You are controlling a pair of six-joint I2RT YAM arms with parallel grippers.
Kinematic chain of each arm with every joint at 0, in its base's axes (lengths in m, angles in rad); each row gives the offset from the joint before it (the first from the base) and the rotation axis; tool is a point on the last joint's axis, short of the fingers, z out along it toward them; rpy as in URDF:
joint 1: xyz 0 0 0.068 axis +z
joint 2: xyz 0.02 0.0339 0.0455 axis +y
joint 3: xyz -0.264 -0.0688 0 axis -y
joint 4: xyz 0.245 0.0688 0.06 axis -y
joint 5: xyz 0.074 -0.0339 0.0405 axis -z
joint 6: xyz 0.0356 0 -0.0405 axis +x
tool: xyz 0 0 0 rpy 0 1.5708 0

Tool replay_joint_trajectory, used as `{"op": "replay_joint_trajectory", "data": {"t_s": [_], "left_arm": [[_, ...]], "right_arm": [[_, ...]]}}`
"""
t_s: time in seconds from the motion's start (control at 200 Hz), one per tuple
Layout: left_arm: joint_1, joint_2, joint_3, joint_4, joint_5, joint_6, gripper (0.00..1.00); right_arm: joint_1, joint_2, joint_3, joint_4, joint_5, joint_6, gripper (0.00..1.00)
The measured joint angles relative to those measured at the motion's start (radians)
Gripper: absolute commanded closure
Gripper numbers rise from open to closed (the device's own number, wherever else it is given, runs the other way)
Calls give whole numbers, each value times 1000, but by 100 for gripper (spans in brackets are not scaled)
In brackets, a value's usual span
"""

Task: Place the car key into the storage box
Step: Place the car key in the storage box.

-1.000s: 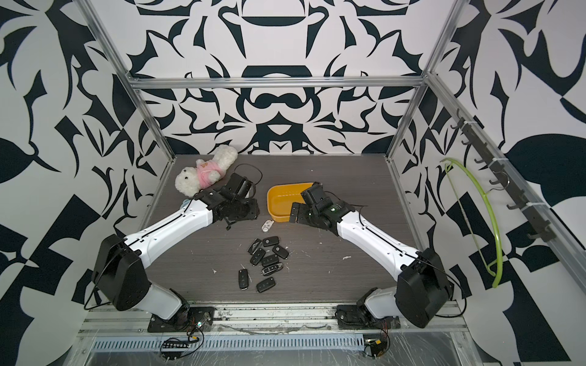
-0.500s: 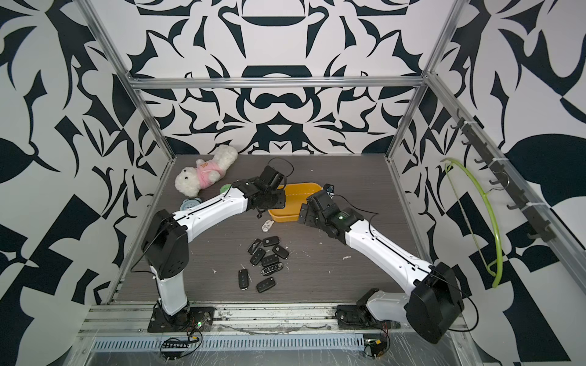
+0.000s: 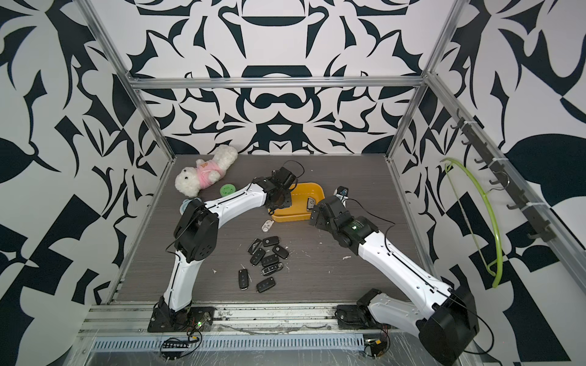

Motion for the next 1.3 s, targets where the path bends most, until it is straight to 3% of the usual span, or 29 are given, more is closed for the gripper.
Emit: {"op": "replay_joint_trajectory", "data": {"t_s": [0.315, 0.38, 0.54, 0.62, 0.945, 1.155, 1.3], "left_arm": [[0, 48, 11, -58, -31, -20, 83], [0, 48, 13, -66, -32, -20, 75], [0, 60, 32, -76, -33, -21, 42], [0, 65, 45, -79, -34, -20, 34], [0, 65, 79, -84, -30, -26, 32], [3, 25, 112, -75, -26, 5, 32], [18, -71, 107, -54, -25, 31, 25]], "right_arm": [[-26, -17, -6, -3, 2, -27, 0], [-27, -17, -7, -3, -2, -31, 0], [-32, -28, -8, -5, -10, -37, 0], [-32, -32, -8, -5, -12, -40, 0], [-34, -31, -8, 14, -91, -95, 1], [-34, 22, 12, 26, -246, -194, 1], [-34, 50, 25, 42, -352, -245, 5]]}}
